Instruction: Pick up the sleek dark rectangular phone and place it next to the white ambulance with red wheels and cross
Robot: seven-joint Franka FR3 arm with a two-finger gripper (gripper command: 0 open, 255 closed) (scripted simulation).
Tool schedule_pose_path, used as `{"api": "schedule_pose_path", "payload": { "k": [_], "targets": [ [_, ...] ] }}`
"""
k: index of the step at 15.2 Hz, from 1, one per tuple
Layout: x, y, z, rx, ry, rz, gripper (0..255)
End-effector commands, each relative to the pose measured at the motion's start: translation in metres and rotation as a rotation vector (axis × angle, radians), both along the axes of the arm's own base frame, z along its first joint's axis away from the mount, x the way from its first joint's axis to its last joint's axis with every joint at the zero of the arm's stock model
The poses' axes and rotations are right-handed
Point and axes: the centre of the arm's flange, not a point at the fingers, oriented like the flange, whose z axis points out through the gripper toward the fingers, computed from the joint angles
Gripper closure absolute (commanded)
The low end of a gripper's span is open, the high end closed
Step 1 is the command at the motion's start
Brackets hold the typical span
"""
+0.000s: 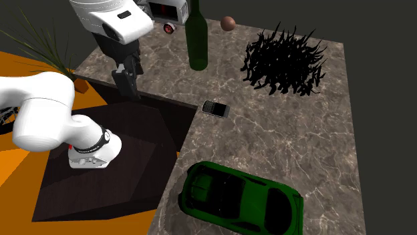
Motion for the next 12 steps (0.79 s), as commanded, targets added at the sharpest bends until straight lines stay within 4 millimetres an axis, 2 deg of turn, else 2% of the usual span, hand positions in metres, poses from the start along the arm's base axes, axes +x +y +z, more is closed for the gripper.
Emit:
{"api": "schedule_pose_path", "payload": {
  "k": [1, 12],
  "targets": [
    [0.000, 0.000, 0.000, 0.000, 0.000, 0.000, 0],
    [0.105, 0.010, -0.096, 0.058, -0.017, -0.133, 0]
  ]
}}
